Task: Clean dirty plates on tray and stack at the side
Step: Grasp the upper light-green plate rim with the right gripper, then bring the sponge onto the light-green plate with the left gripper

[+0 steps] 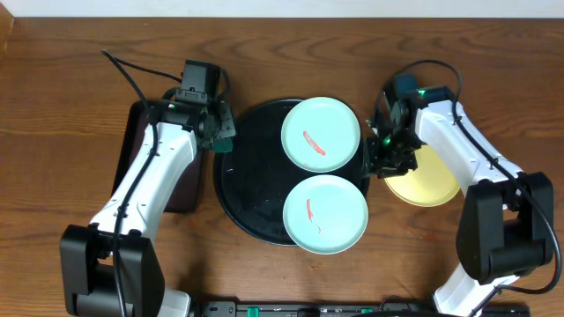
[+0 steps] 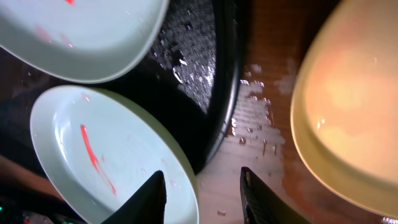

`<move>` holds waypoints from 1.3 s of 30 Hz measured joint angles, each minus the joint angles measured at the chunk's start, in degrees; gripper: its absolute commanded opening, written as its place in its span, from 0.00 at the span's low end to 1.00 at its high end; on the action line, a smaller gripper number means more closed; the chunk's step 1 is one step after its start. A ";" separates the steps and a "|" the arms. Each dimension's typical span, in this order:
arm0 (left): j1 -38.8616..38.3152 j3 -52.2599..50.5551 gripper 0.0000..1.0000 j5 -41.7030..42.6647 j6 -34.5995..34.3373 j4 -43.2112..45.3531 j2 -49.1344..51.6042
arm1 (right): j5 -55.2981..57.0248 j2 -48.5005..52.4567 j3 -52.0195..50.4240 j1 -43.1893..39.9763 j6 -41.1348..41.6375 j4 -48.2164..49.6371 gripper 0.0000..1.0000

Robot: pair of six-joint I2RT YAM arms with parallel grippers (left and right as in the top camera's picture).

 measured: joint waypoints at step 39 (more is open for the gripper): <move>0.00 0.00 0.08 -0.02 0.00 0.22 0.20 | 2.71 13.86 13.49 1.92 -5.66 22.71 0.01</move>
